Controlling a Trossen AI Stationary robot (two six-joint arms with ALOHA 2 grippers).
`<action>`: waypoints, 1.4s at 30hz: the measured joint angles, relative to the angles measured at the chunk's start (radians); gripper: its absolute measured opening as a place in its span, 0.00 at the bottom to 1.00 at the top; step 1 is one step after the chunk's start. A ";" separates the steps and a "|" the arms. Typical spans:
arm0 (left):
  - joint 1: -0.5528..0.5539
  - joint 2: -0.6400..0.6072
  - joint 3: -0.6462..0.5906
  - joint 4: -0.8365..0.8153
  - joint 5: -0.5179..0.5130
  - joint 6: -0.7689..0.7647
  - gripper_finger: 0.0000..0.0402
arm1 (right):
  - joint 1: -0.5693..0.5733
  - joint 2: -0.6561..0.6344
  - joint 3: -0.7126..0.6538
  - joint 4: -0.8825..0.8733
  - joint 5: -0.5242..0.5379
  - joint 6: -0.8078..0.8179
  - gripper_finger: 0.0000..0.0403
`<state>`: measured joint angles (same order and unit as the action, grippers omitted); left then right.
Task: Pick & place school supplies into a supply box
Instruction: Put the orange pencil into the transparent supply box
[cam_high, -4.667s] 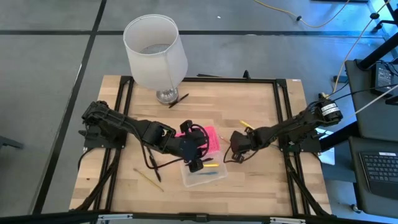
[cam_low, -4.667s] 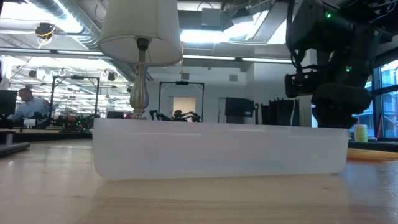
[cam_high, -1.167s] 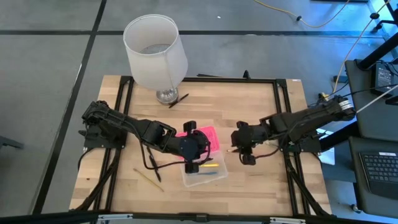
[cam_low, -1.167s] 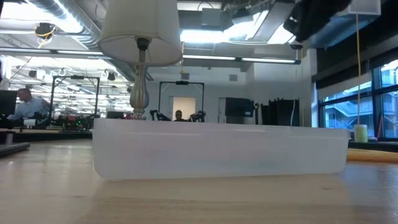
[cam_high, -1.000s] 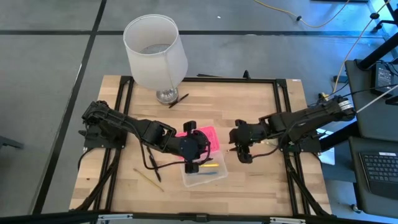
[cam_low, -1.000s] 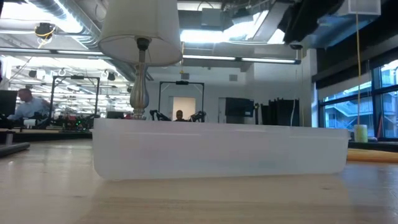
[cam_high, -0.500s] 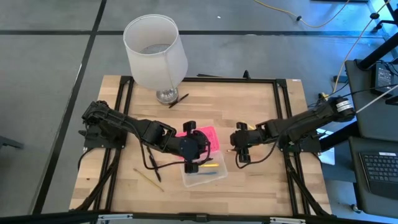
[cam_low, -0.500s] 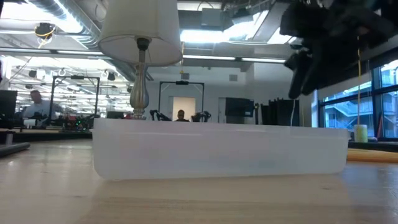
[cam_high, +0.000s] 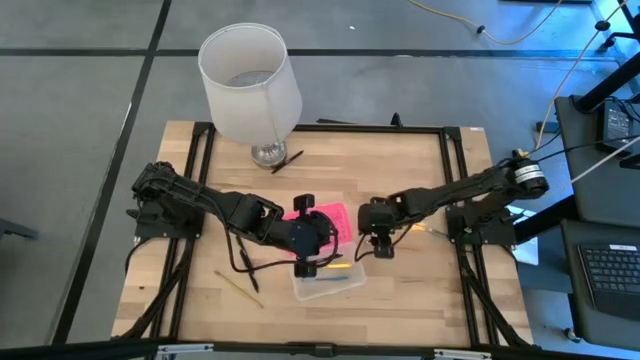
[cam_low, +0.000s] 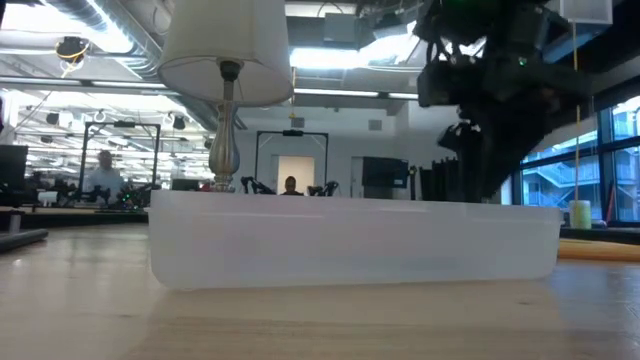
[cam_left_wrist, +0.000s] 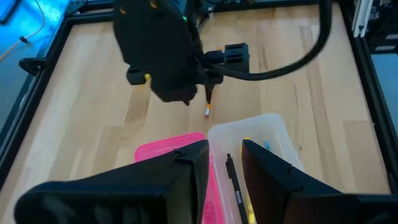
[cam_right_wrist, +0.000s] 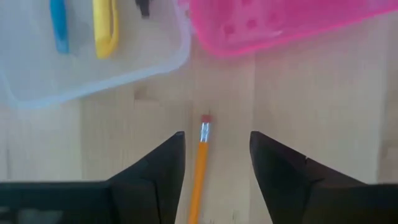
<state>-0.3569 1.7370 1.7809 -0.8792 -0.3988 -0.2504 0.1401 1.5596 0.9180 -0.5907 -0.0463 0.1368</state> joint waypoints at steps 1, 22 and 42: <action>0.000 0.000 0.000 -0.003 0.000 0.000 0.22 | 0.000 0.010 0.000 0.003 0.000 -0.008 0.46; 0.000 0.000 0.000 -0.022 0.000 -0.001 0.22 | 0.008 0.135 0.000 0.053 -0.061 0.020 0.46; 0.000 0.000 0.000 -0.022 0.000 -0.016 0.22 | 0.015 0.199 0.006 0.087 -0.041 0.043 0.45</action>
<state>-0.3570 1.7370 1.7809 -0.9016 -0.3988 -0.2668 0.1553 1.7582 0.9241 -0.5035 -0.0872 0.1796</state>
